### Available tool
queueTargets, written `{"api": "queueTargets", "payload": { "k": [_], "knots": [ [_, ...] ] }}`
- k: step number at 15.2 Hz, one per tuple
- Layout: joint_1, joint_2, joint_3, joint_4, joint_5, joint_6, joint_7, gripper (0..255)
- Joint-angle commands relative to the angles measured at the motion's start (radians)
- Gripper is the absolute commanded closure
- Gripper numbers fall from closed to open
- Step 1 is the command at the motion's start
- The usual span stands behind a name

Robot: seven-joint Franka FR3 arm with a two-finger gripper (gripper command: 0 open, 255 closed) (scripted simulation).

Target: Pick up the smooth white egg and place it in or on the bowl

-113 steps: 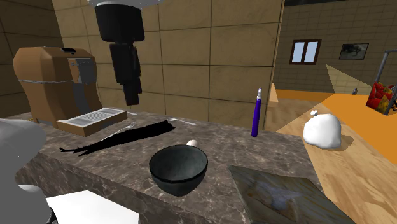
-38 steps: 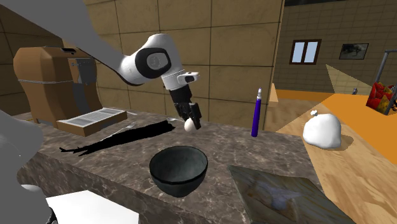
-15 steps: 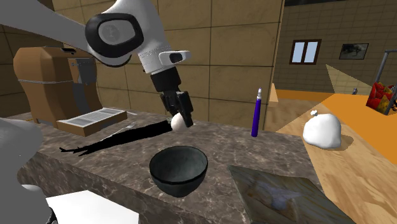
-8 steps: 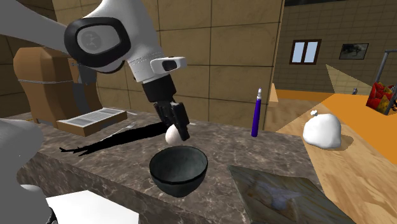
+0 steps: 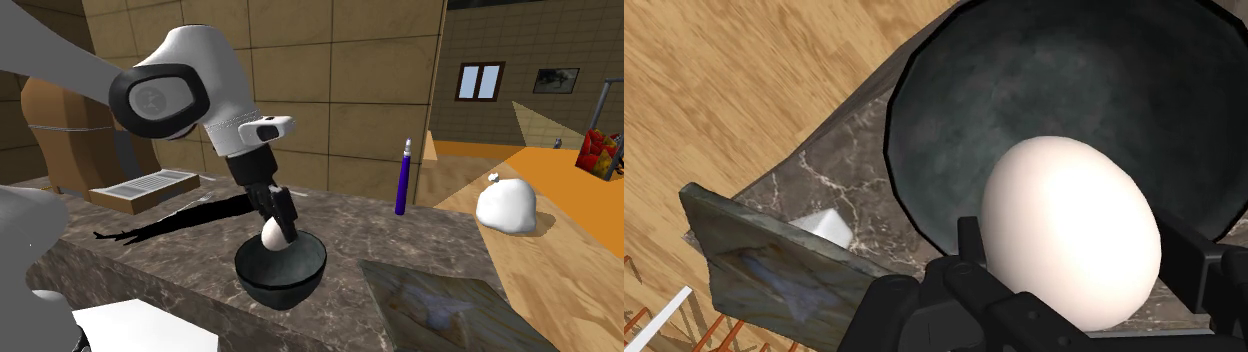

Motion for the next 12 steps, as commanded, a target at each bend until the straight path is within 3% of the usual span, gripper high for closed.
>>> {"api": "queueTargets", "payload": {
  "k": [1, 9, 10, 12],
  "knots": [
    [-0.002, 0.015, 0.003, -0.019, -0.003, 0.034, 0.006, 255],
    [-0.003, 0.02, 0.003, -0.025, -0.004, 0.046, 0.007, 255],
    [-0.003, 0.02, 0.003, -0.025, -0.004, 0.046, 0.007, 0],
    [-0.003, 0.02, 0.003, -0.025, -0.004, 0.046, 0.007, 0]
  ]
}}
